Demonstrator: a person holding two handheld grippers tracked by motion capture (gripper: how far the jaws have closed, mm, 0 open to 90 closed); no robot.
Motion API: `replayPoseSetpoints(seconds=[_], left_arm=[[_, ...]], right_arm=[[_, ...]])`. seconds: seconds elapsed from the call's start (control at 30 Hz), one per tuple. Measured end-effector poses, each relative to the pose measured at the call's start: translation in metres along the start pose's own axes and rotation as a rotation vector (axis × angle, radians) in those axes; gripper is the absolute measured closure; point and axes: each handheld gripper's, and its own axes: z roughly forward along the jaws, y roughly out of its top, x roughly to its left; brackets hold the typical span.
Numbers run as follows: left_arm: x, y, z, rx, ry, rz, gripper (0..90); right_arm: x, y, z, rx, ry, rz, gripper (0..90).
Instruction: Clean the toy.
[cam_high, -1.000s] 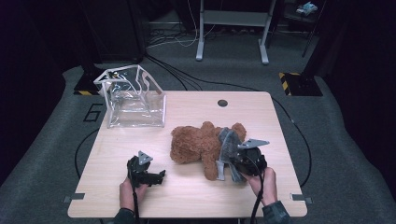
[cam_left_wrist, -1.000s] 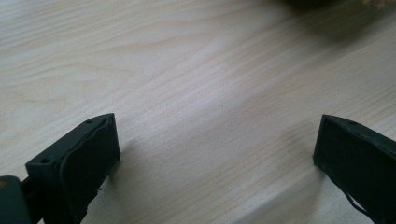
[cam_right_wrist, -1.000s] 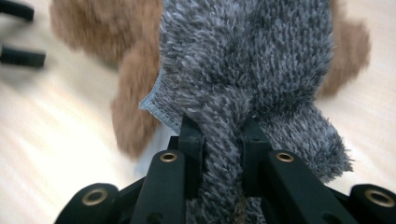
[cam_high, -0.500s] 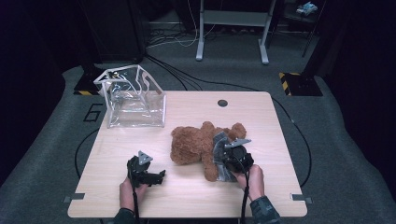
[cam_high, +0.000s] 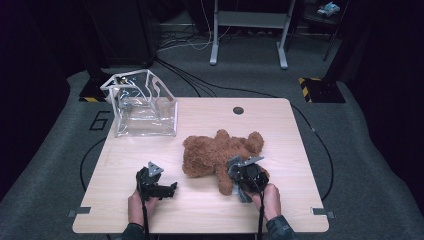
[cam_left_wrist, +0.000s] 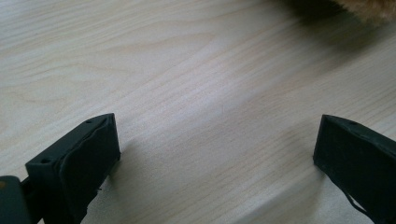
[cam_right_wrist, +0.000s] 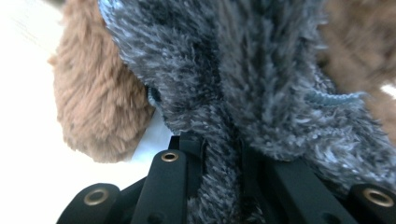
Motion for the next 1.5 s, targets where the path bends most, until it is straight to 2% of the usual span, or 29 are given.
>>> replayPoseSetpoints(seconds=[0.03,0.07,0.13,0.17,0.23,0.37,0.47,0.53,0.67,0.77,0.83,1.1,1.17,1.23,1.27,1.37,1.5], left_arm=[[0.0,0.0,0.0,0.0,0.0,0.0,0.0],[0.0,0.0,0.0,0.0,0.0,0.0,0.0],[0.0,0.0,0.0,0.0,0.0,0.001,0.0],[0.0,0.0,0.0,0.0,0.0,0.001,0.0],[0.0,0.0,0.0,0.0,0.0,0.001,0.0],[0.0,0.0,0.0,0.0,0.0,0.001,0.0],[0.0,0.0,0.0,0.0,0.0,0.0,0.0],[0.0,0.0,0.0,0.0,0.0,0.0,0.0],[0.0,0.0,0.0,0.0,0.0,0.001,0.0],[0.0,0.0,0.0,0.0,0.0,0.0,0.0],[0.0,0.0,0.0,0.0,0.0,0.0,0.0],[0.0,0.0,0.0,0.0,0.0,0.0,0.0],[0.0,0.0,0.0,0.0,0.0,0.001,0.0],[0.0,0.0,0.0,0.0,0.0,0.001,0.0],[0.0,0.0,0.0,0.0,0.0,0.0,0.0],[0.0,0.0,0.0,0.0,0.0,0.001,0.0],[0.0,0.0,0.0,0.0,0.0,0.001,0.0]], right_arm=[[0.0,0.0,0.001,0.013,-0.004,-0.014,76.2],[0.001,0.0,0.0,0.028,-0.006,-0.007,76.1],[0.001,0.001,-0.004,0.025,-0.003,-0.027,75.9],[0.0,0.002,-0.01,0.019,0.009,-0.021,75.8],[-0.001,0.005,-0.022,-0.017,0.02,-0.013,75.7],[-0.003,0.016,-0.052,-0.14,-0.016,-0.015,75.4],[-0.005,0.026,-0.061,-0.181,-0.031,-0.01,75.3],[-0.006,0.031,-0.058,-0.183,-0.039,-0.01,75.3],[-0.004,0.034,-0.039,-0.136,-0.051,-0.017,75.4],[0.0,0.028,-0.026,-0.105,-0.053,-0.015,75.7],[0.002,0.024,-0.022,-0.095,-0.053,-0.016,75.8],[0.005,0.004,-0.002,0.005,-0.027,-0.016,76.0],[0.006,0.0,0.001,0.01,-0.025,-0.022,76.0],[0.008,-0.002,0.001,0.015,-0.031,-0.007,76.0],[0.007,-0.002,0.001,0.017,-0.024,-0.022,75.9],[0.004,0.0,-0.009,0.02,0.008,-0.006,75.9],[0.001,0.011,-0.032,-0.045,0.034,-0.003,75.8]])
